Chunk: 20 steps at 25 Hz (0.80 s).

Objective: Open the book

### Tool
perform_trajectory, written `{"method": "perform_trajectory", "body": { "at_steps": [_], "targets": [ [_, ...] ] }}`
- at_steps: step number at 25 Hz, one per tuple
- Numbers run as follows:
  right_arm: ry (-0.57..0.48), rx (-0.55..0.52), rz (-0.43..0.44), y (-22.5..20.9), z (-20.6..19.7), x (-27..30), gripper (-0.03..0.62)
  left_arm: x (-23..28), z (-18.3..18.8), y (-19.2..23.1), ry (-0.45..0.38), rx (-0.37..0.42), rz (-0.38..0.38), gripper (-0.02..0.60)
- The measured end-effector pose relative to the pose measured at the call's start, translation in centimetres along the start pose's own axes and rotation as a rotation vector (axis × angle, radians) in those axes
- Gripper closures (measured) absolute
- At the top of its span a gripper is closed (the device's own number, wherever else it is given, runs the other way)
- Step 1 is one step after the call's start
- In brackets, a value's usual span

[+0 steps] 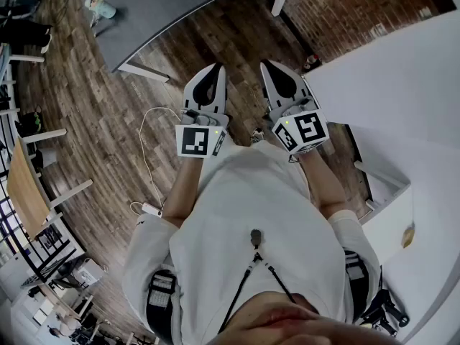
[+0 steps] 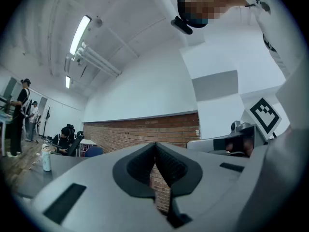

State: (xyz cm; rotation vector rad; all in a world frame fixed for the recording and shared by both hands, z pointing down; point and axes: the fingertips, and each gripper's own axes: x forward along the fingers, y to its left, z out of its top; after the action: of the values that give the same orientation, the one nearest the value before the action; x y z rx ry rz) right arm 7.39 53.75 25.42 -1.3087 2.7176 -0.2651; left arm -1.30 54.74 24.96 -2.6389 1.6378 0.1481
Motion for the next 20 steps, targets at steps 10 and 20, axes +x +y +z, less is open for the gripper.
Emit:
{"method": "perform_trajectory", "body": {
  "at_steps": [10, 20],
  "targets": [
    [-0.008, -0.02, 0.077, -1.5, 0.8, -5.1, 0.56, -2.2, -0.3, -5.7, -0.003, 0.035, 0.076, 0.558],
    [-0.018, -0.016, 0.119, -1.0, 1.8, -4.0, 0.559, -1.9, 0.6, -5.0, -0.004, 0.065, 0.112, 0.56]
  ]
}}
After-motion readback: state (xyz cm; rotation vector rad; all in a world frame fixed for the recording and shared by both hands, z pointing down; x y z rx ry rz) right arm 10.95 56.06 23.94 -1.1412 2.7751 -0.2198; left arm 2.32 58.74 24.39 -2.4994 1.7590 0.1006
